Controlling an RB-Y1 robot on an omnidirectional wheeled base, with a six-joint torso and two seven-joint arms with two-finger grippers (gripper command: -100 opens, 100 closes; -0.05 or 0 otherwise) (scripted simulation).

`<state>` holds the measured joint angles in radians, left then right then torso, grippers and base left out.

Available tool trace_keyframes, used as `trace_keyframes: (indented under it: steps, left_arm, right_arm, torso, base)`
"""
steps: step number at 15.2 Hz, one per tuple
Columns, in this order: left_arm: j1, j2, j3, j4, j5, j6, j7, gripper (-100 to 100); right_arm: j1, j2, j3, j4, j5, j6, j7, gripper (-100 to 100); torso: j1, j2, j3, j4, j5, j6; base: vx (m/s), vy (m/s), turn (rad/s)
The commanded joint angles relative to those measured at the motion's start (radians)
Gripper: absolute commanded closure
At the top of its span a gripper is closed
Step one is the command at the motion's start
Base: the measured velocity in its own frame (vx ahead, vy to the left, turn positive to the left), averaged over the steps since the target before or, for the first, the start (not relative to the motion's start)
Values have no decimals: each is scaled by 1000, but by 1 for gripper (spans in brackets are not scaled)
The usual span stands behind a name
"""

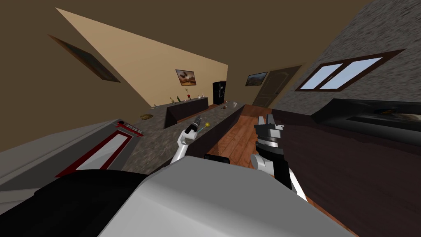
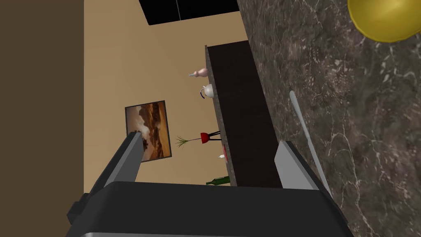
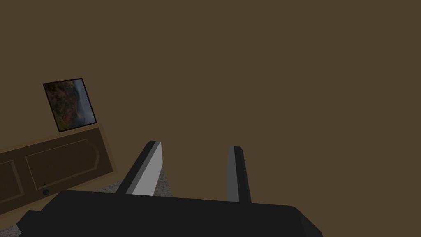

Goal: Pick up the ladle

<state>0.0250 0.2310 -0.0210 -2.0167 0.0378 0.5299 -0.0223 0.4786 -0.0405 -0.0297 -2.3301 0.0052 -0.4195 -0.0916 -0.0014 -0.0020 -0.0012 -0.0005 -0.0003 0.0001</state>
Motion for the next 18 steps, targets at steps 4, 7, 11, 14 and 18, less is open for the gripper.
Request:
trace_keyframes:
  steps: [4, 7, 11, 14, 18]
  left_arm:
    - [-41, -10, 5, 26, -3, 107, -16, -100]
    - [-62, -17, 8, 40, -5, 160, -25, -100]
    - [-82, -26, 11, 54, -7, 228, -33, -100]
    - [-101, -34, 13, 68, -9, 280, -42, -100]
    - [-135, -54, 18, 95, -13, 366, -57, -100]
  right_arm:
    - [0, 0, 0, 0, 0, 0, 0, 0]
    - [0, 0, 0, 0, 0, 0, 0, 0]
    - [0, 0, 0, 0, 0, 0, 0, 0]
    - [0, 0, 0, 0, 0, 0, 0, 0]
    - [0, 0, 0, 0, 0, 0, 0, 0]
  torso:
    - [0, 0, 0, 0, 0, 0]
    - [0, 0, 0, 0, 0, 0]
    - [0, 0, 0, 0, 0, 0]
    - [0, 0, 0, 0, 0, 0]
    - [0, 0, 0, 0, 0, 0]
  base:
    - [22, -20, 3]
    - [24, -14, 3]
    - [21, -15, 3]
    - [19, -16, 2]
    - [22, -14, 4]
